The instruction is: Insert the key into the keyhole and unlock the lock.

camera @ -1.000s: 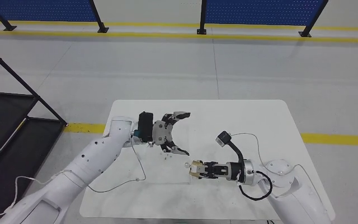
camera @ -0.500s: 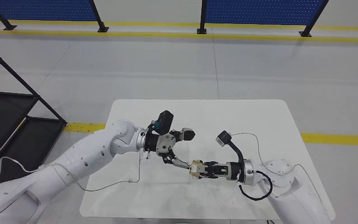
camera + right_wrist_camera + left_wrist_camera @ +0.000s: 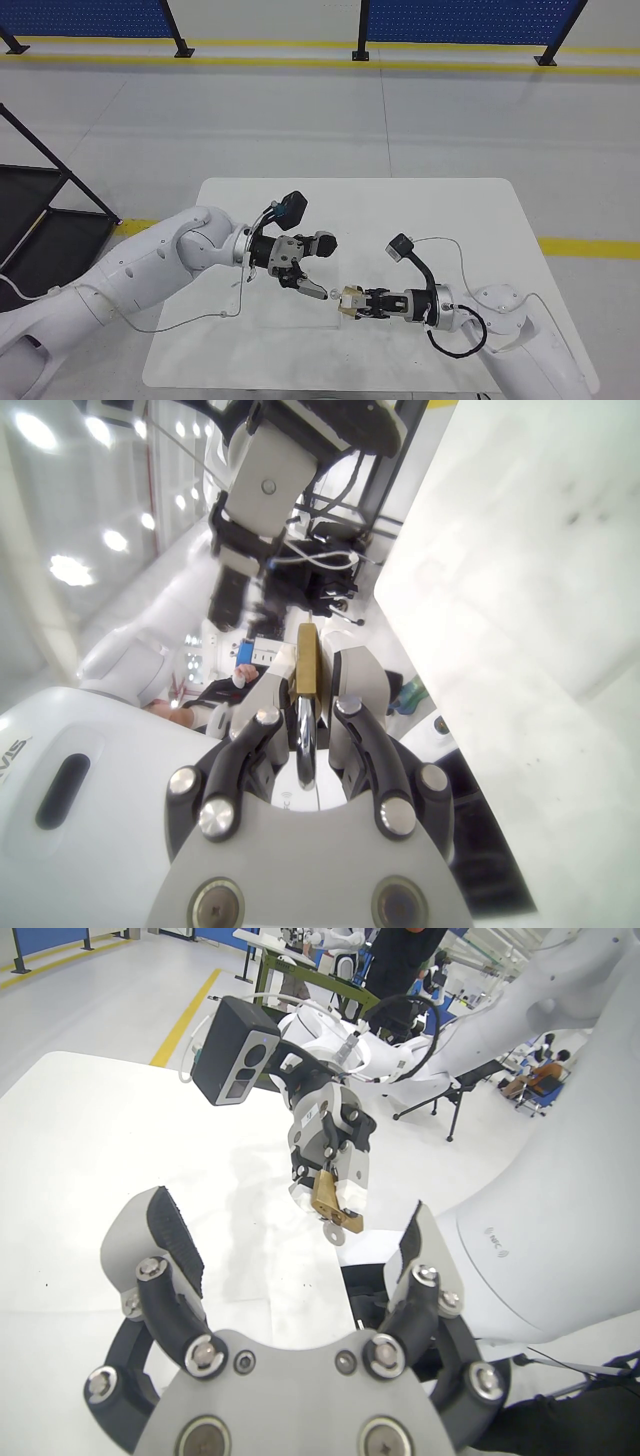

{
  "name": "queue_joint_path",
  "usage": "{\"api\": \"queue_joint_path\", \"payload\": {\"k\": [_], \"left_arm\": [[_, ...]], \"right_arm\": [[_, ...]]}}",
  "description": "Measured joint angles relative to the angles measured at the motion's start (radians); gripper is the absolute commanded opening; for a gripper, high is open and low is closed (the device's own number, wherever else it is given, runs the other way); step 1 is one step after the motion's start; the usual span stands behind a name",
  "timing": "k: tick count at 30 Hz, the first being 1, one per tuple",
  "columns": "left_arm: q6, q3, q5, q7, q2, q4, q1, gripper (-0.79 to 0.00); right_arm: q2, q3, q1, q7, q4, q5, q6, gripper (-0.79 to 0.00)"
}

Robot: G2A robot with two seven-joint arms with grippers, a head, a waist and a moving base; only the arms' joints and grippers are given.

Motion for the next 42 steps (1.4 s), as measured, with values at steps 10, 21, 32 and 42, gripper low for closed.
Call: {"api": "queue_joint_path", "payload": {"k": [10, 21, 32, 42], "left_arm": [[0.099, 0.037, -0.341, -0.159, 0.004, 0.046, 0.038, 0.0], [0.201, 0.047, -0.776, -0.595, -0.016, 0.085, 0.024, 0.0], [0.162, 0.028, -0.853, -0.689, -0.037, 0.081, 0.049, 0.0], [0.203, 0.003, -0.815, -0.661, -0.043, 0.042, 0.092, -0.548]], "right_arm": [[0.0, 0.0, 0.0, 0.0, 0.0, 0.0, 0.0, -0.785], [0.0, 0.0, 0.0, 0.0, 0.0, 0.0, 0.0, -0.785], [0.0, 0.0, 0.0, 0.0, 0.0, 0.0, 0.0, -0.785], [0.0, 0.0, 0.0, 0.0, 0.0, 0.0, 0.0, -0.785]]}}
